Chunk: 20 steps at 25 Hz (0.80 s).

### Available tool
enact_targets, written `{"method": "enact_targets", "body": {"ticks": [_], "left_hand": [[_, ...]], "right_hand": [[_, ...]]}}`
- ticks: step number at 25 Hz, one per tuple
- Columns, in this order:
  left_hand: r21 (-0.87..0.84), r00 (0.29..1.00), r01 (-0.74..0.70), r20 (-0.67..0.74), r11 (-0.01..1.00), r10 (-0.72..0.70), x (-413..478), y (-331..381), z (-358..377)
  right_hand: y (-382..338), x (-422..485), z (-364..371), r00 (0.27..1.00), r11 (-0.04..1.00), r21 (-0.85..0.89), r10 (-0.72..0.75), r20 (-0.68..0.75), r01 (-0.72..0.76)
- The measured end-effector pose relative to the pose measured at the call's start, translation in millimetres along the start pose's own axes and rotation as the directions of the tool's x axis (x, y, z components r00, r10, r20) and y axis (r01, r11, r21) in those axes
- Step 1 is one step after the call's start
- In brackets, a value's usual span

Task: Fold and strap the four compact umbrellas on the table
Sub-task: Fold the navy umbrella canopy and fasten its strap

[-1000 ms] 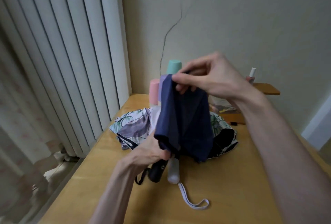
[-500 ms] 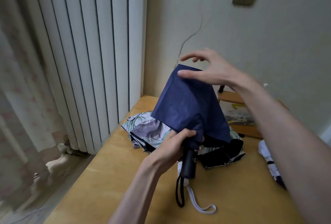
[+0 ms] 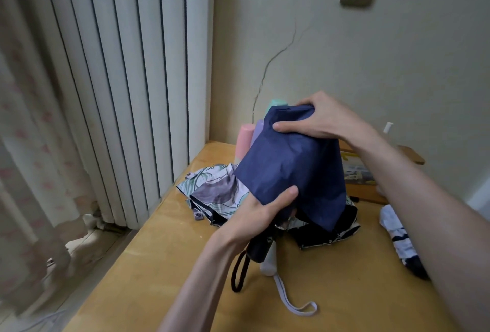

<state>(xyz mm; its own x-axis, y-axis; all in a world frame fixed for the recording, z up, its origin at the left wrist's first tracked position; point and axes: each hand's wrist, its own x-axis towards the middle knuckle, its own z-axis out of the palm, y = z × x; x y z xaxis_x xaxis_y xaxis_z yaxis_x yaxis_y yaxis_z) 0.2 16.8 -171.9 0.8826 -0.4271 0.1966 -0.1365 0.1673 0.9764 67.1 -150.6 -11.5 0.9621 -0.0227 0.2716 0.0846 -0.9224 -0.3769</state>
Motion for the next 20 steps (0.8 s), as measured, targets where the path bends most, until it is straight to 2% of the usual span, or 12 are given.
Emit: {"method": "enact_targets", "body": {"ticks": [2,4,7,9,14,15,16,18,20], "left_hand": [[0.006,0.998,0.008,0.07,1.0,-0.009,-4.6,4.2,-5.0],[0.054,0.994,-0.004,0.106,0.999,-0.002,-8.6,5.6,-8.8],[0.171,0.994,-0.07,0.098,0.983,0.054,-5.6,2.5,-9.7],[0.211,0.994,-0.097,0.071,0.973,0.083,-5.3,2.0,-7.2],[0.213,0.997,-0.075,0.044,0.974,0.067,-2.3,0.7,-4.7],[0.204,0.997,-0.079,0.035,0.976,0.073,-2.2,1.3,-6.0],[0.189,0.997,-0.076,0.025,0.979,0.073,-1.3,0.2,-8.0],[0.159,0.997,-0.071,0.014,0.985,0.069,-0.5,-0.4,-12.2],[0.146,0.999,-0.047,0.009,0.988,0.046,-0.2,-2.9,-16.5]], "right_hand": [[0.8,0.3,-1.0,0.999,0.997,0.071,0.028,-0.039,-0.025],[6.6,-2.7,-5.9,1.0,0.987,0.16,0.01,0.004,-0.01],[15.4,-3.2,-9.3,0.997,0.983,0.178,0.021,0.073,-0.033],[18.3,-1.9,-6.5,0.997,0.979,0.196,0.049,0.067,-0.061],[16.1,-6.8,3.4,0.976,0.975,0.221,0.046,-0.212,0.002],[15.7,-9.4,1.6,0.973,0.964,0.263,0.032,-0.229,0.03],[16.7,-12.7,-2.1,0.979,0.939,0.338,0.006,-0.204,0.064],[18.7,-22.7,-10.5,0.995,0.852,0.514,-0.078,-0.067,0.101],[21.5,-27.4,-11.3,0.992,0.843,0.529,-0.126,0.013,0.1]]}}
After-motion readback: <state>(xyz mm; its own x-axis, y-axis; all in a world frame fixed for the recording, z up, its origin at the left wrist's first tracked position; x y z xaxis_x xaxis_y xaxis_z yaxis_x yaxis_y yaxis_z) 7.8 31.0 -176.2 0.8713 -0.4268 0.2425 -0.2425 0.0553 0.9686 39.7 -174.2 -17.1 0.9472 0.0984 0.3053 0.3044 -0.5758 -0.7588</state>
